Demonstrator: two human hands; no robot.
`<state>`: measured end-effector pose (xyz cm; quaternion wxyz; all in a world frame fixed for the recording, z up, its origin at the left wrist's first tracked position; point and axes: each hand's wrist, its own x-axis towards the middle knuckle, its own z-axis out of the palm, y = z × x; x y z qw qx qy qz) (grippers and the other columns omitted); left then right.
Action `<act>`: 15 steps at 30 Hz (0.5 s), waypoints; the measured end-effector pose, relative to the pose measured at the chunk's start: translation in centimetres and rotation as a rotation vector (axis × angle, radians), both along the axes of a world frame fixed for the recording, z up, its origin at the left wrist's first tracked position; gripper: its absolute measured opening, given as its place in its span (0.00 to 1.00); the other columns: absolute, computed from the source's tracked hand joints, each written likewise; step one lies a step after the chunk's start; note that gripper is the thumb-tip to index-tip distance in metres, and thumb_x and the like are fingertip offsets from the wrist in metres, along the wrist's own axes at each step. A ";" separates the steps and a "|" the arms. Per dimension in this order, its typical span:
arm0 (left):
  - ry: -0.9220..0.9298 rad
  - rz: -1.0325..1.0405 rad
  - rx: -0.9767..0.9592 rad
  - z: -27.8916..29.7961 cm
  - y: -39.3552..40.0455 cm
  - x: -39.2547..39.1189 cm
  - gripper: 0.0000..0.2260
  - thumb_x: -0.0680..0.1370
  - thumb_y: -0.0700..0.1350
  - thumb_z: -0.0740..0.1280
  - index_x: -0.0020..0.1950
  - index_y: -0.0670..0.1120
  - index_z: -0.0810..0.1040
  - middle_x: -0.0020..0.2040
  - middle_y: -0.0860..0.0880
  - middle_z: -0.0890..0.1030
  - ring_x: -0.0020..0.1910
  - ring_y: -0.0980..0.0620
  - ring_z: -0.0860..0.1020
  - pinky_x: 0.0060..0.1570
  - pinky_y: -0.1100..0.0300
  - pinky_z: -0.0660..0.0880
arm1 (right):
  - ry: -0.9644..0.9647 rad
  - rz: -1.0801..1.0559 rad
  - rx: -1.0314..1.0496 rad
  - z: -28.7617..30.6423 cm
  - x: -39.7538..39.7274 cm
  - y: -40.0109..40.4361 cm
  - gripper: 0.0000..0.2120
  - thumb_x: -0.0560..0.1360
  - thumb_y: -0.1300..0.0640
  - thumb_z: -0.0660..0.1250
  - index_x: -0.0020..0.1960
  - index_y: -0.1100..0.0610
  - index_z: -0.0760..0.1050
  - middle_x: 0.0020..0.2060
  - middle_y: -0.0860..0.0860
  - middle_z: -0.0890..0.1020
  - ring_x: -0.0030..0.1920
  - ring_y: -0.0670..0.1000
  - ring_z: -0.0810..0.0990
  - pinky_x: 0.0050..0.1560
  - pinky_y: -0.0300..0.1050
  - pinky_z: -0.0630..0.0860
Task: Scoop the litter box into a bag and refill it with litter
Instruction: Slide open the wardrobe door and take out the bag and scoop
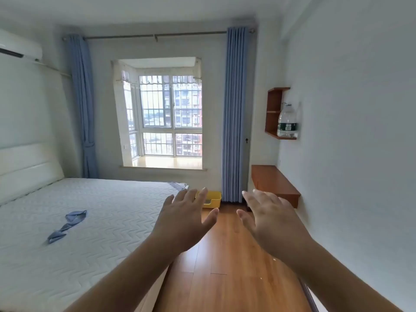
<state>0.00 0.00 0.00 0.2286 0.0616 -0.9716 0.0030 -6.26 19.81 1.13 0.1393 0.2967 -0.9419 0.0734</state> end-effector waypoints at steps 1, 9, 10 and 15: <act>-0.005 0.016 -0.001 -0.2 0.1 -0.9 0.38 0.72 0.69 0.35 0.79 0.55 0.51 0.75 0.54 0.63 0.75 0.52 0.58 0.73 0.49 0.58 | 0.012 0.016 -0.007 -0.1 -1.2 0.2 0.39 0.70 0.31 0.30 0.77 0.44 0.48 0.77 0.47 0.56 0.77 0.50 0.52 0.75 0.53 0.52; -0.078 0.186 -0.031 -2.5 -1.1 -7.7 0.41 0.69 0.68 0.33 0.79 0.54 0.50 0.78 0.53 0.59 0.77 0.51 0.55 0.74 0.50 0.55 | 0.099 0.132 0.060 -1.6 -11.0 -1.3 0.33 0.77 0.35 0.33 0.77 0.47 0.51 0.76 0.49 0.59 0.76 0.51 0.53 0.75 0.52 0.49; -0.087 0.213 -0.034 -2.8 -1.5 -8.1 0.40 0.69 0.68 0.33 0.79 0.54 0.50 0.78 0.53 0.58 0.77 0.51 0.55 0.74 0.50 0.55 | 0.094 0.150 0.063 -1.9 -11.8 -1.9 0.30 0.79 0.36 0.37 0.77 0.47 0.52 0.75 0.49 0.60 0.76 0.52 0.53 0.75 0.52 0.47; -0.087 0.371 -0.029 -3.5 -4.3 -8.7 0.36 0.73 0.67 0.37 0.79 0.55 0.51 0.78 0.53 0.60 0.76 0.52 0.58 0.72 0.49 0.59 | 0.019 0.294 0.018 -3.6 -13.8 -6.9 0.27 0.80 0.39 0.45 0.77 0.47 0.52 0.75 0.49 0.59 0.76 0.52 0.52 0.75 0.53 0.44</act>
